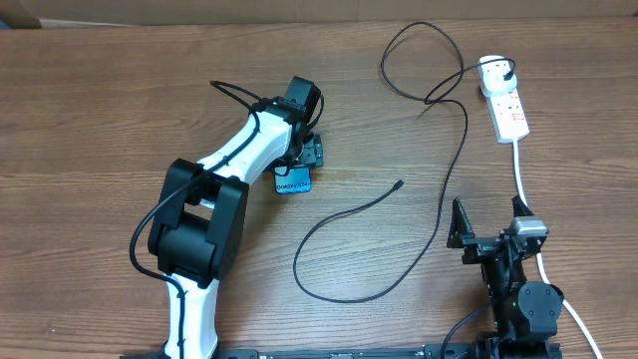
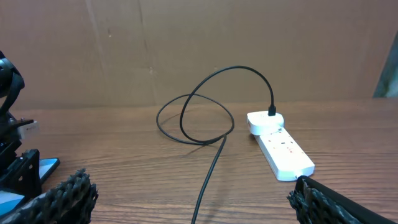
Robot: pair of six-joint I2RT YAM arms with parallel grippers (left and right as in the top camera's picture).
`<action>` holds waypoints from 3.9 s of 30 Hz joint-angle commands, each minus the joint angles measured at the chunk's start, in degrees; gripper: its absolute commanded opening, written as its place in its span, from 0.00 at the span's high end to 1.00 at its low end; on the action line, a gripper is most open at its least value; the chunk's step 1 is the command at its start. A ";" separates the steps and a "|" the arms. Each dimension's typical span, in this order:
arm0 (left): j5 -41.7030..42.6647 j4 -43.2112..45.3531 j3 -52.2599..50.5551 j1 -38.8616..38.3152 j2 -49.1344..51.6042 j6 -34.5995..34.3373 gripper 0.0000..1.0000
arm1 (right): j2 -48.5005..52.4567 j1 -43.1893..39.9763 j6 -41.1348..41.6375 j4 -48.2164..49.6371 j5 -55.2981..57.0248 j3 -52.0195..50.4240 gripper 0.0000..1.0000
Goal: Plug charger to phone and switch on socket
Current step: 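Lower the left gripper and close it on the phone's sides, then lift the phone with the left gripper and adjust the grip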
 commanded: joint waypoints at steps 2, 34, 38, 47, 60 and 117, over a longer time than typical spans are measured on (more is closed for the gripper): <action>0.59 -1.75 -2.08 0.22 2.99 -0.20 0.14 | -0.46 0.26 -0.24 0.35 0.52 -0.59 0.00; 0.72 -4.46 1.88 0.22 2.99 -1.31 0.25 | -0.46 0.26 -0.24 0.35 0.52 -0.59 0.00; 0.85 -5.01 2.19 0.22 2.99 -1.31 0.25 | -0.46 0.26 -0.24 0.35 0.50 -0.59 0.00; 0.85 -6.19 3.19 0.24 2.93 -1.31 0.26 | -0.46 0.26 -0.24 0.35 0.50 -0.59 0.00; 0.85 -11.87 10.16 0.33 2.86 -1.29 0.26 | -0.46 0.26 -0.24 0.33 0.52 -0.59 0.00; -2.73 -3.52 6.45 0.31 3.02 0.42 0.04 | -0.46 0.26 -0.24 0.33 0.52 -0.59 0.00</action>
